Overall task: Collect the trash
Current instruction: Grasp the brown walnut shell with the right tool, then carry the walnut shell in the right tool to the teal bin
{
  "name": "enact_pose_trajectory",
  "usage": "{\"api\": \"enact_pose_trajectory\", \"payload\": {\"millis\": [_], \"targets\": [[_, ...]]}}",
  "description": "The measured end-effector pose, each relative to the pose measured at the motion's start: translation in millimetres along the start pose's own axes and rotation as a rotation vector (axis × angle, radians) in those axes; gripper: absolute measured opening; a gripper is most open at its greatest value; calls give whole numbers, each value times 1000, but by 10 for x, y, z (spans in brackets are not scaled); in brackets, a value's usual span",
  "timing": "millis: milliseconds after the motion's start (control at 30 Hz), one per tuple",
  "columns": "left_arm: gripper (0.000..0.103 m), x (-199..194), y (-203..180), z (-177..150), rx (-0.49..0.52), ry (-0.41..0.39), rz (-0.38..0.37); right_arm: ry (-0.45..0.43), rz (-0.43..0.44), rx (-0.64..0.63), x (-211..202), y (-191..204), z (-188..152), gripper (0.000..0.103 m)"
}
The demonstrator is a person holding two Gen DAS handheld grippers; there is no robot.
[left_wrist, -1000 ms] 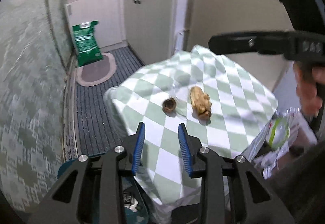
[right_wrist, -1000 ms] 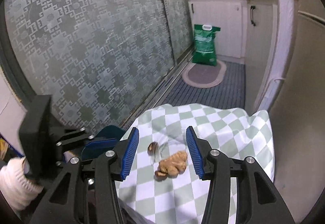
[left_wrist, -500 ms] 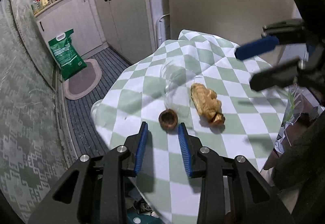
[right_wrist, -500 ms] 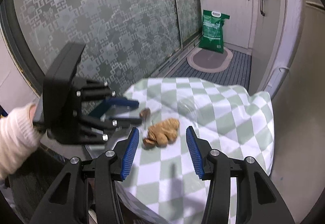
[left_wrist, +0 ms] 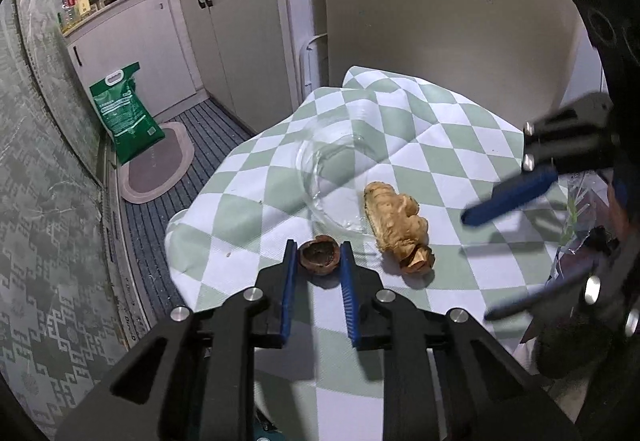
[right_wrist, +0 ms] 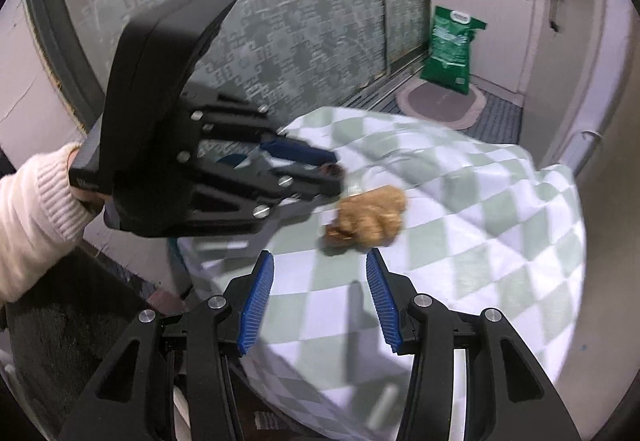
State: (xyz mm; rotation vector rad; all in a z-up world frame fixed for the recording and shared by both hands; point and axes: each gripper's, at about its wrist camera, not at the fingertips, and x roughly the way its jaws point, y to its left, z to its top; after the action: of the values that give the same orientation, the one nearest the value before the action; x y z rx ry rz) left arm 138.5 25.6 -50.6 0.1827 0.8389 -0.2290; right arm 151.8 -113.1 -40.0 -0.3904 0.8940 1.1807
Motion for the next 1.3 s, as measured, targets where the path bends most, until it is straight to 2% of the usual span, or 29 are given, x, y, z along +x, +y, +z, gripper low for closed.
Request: {"api": "enact_pose_trajectory", "payload": {"millis": [33, 167, 400, 800, 900, 1300], "targets": [[22, -20, 16, -7, -7, -2, 5, 7, 2, -5, 30, 31, 2, 40], [22, -109, 84, 4, -50, -22, 1, 36, -11, 51, 136, 24, 5, 34], [22, -269, 120, 46, -84, -63, -12, 28, -73, 103, 190, -11, 52, 33], [22, -338, 213, -41, -98, -65, -7, 18, -135, 160, 321, -85, 170, 33], [22, -369, 231, -48, -104, -73, -11, 24, -157, 141, 334, -44, 161, 21], [22, -590, 367, -107, -184, -111, 15, 1, -138, 117, 178, 135, 291, 21]]}}
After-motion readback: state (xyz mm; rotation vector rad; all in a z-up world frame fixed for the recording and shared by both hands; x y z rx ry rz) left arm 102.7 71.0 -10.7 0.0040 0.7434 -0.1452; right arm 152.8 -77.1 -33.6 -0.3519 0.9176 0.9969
